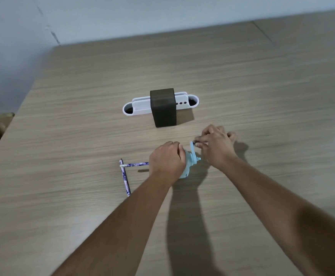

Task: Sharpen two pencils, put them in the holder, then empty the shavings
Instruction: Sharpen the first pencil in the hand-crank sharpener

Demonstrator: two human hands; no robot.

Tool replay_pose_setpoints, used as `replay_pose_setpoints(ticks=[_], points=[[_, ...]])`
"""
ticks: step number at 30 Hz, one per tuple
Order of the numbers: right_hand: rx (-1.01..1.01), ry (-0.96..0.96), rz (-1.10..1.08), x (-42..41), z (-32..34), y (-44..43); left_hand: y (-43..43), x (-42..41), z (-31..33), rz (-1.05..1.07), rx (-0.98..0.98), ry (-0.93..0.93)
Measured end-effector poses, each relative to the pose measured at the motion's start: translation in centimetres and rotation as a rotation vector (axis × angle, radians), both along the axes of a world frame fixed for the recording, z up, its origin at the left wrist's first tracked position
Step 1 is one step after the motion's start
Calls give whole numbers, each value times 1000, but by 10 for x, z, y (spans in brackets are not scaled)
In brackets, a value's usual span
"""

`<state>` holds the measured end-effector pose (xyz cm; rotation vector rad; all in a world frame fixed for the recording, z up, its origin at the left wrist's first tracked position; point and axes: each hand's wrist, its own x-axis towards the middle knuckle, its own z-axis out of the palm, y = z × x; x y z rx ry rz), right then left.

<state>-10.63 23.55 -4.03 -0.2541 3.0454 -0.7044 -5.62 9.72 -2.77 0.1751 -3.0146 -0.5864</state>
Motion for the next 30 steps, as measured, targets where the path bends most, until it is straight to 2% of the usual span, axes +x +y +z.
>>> replay_pose_setpoints(ticks=[4, 8, 12, 16, 20, 24, 27, 30], points=[[40, -31, 48, 40, -40, 9, 3, -1, -1, 26, -29, -19], [23, 39, 182, 79, -5, 24, 2, 1, -1, 12, -25, -2], [-15, 143, 105, 39, 33, 14, -3, 2, -4, -43, 13, 14], [63, -38, -2, 6, 6, -2, 0, 0, -2, 1, -6, -11], [139, -109, 68, 42, -25, 5, 2, 0, 1, 34, -17, -34], [46, 0, 201, 80, 0, 22, 3, 0, 1, 34, -28, -31], [-26, 157, 161, 57, 29, 22, -1, 1, -1, -11, -18, 4], [11, 73, 58, 16, 34, 6, -2, 0, -2, -21, -9, 20]])
